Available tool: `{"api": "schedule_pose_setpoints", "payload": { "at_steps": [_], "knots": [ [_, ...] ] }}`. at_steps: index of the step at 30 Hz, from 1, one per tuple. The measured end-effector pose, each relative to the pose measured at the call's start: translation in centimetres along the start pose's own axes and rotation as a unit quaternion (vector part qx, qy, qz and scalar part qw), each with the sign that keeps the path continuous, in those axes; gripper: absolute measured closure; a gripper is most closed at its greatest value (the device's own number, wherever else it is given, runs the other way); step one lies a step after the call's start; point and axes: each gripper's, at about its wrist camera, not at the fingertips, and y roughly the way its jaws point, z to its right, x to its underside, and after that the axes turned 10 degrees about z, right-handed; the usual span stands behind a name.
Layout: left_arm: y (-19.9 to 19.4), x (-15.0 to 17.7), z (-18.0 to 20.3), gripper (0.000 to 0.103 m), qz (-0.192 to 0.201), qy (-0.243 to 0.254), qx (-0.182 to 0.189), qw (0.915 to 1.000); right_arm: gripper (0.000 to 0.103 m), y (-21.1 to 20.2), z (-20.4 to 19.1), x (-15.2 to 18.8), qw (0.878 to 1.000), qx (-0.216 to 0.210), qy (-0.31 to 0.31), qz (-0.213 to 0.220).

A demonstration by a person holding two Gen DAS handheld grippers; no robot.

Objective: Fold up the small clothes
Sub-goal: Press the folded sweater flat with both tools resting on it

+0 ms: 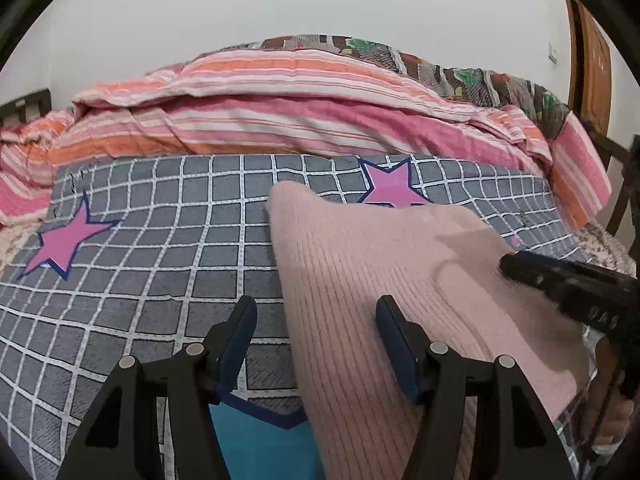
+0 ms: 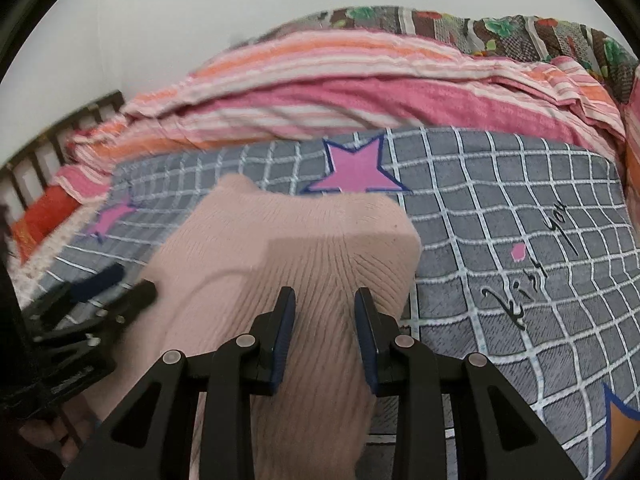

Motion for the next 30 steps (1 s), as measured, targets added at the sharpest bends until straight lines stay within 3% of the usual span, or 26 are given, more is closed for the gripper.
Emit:
{"api": "schedule_pose_setpoints", "payload": {
  "at_steps": [4, 8, 15, 22, 30],
  "knots": [
    [0.4, -0.6, -0.5, 0.043, -0.014, -0.022, 0.011, 0.9996, 0.073, -0.6, 2.1, -0.6, 0.999, 0.024, 0.032, 0.017],
    [1.3, -1.1, -0.2, 0.041, -0.027, -0.007, 0.0, 0.9996, 0.073, 1.7, 3.8, -0.3, 0.997, 0.016, 0.071, -0.029],
    [4.4, -2.8, 0.2, 0.041, -0.04, 0.011, -0.014, 0.999, 0.073, 2.8, 3.8, -0.3, 0.997, 0.026, 0.067, -0.039],
    [9.3, -4.4, -0.9, 0.041, -0.066, 0.015, -0.053, 0.9963, 0.073, 3.3, 4.4, -0.6, 0.996, 0.006, 0.079, -0.047],
    [8.9, -3.8, -1.2, 0.042, -0.071, -0.004, -0.031, 0.997, 0.071, 3.9, 4.8, -0.4, 0.995, 0.002, 0.089, -0.05]
  ]
}}
